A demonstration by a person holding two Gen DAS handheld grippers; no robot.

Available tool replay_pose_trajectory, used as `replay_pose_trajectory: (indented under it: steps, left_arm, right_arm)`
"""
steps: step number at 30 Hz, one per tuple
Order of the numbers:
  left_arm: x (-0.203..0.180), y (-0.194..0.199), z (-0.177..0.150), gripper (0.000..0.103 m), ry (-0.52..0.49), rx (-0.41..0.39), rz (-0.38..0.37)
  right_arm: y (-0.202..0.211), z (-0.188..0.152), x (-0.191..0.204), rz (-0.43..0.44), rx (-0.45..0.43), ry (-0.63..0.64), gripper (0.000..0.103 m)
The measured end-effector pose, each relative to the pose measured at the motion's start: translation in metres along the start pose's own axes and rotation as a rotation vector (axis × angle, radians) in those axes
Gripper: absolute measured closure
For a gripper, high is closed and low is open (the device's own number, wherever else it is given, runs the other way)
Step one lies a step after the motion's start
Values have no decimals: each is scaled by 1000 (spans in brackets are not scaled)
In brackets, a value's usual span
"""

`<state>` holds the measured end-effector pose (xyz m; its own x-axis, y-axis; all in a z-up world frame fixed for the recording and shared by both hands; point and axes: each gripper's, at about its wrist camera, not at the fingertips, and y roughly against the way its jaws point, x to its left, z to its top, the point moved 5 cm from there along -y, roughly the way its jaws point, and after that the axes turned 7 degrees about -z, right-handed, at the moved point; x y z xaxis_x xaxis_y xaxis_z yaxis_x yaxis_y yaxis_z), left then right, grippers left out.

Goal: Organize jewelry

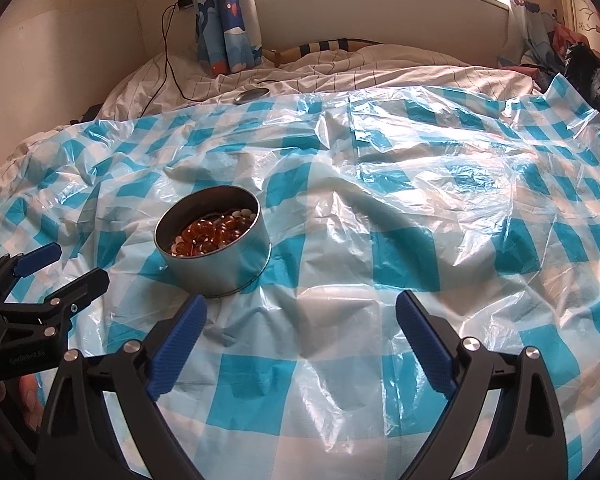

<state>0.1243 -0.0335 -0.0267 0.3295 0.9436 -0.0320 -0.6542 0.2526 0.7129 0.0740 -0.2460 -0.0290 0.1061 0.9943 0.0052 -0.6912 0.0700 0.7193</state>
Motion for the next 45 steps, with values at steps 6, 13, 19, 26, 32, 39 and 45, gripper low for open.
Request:
replay_pose_trajectory:
  steps: [6, 13, 19, 26, 32, 39, 45]
  left_arm:
    - [1, -1, -1, 7, 6, -6, 3]
    - [1, -3, -2, 7, -2, -8, 22]
    - [3, -2, -1, 7, -9, -7, 41]
    - [2, -3, -1, 7, -14, 2, 41]
    - [1, -3, -2, 7, -16, 4, 37]
    - [1, -5, -2, 7, 4, 15, 21]
    - [3, -4, -1, 7, 21, 12, 7]
  right_arm:
    - [-1, -1, 0, -1, 1, 3, 10]
    - [-1, -1, 1, -1, 2, 5, 10]
    - [-1, 0, 2, -5, 0, 7, 9]
    - [-1, -1, 2, -4, 1, 7, 9]
    - [-1, -1, 2, -6, 1, 6, 9]
    - [-1, -1, 3, -7, 2, 7, 9]
    - [-1, -1, 3, -7, 1, 7, 9]
